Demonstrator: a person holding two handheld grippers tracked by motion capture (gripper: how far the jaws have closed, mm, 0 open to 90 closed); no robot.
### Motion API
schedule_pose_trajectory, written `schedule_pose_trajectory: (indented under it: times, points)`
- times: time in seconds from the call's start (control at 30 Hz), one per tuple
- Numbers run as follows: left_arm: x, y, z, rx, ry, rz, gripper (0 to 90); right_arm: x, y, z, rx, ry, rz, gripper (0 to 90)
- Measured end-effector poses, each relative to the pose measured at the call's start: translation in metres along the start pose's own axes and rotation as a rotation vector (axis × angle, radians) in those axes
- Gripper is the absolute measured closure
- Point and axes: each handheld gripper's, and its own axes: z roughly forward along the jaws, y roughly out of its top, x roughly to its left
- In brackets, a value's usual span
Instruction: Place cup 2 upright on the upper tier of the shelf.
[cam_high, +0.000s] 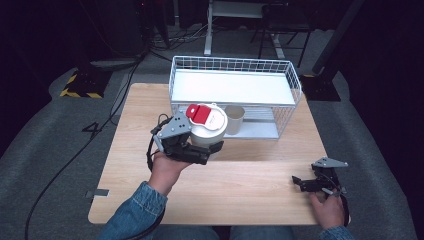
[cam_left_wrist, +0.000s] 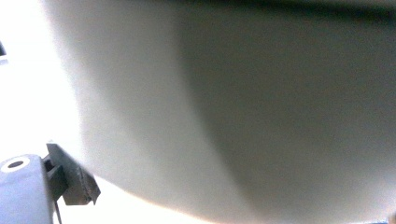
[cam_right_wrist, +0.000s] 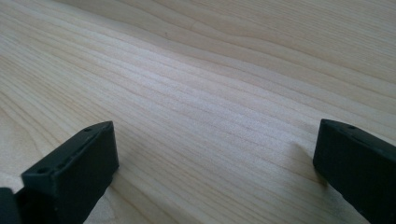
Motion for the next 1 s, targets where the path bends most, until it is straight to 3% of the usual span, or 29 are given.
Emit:
schedule_pose_trajectory:
  times: [0.23,0.37,0.63,1.0]
  points:
    - [0.014,0.015,0.007,0.002,0.025,-0.028,9.5,0.000,0.000,0.000,0.000,0.000,0.001,0.3]
    - [0.021,0.024,0.012,0.001,0.026,-0.022,9.5,0.000,0.000,0.000,0.000,-0.002,0.000,0.2]
    - [0.037,0.043,0.022,-0.029,0.033,-0.039,9.5,0.000,0.001,0.001,-0.001,-0.007,0.006,0.3]
    - [0.051,0.068,0.034,-0.046,0.034,-0.010,9.5,0.000,0.001,0.001,0.000,-0.009,0.009,0.3]
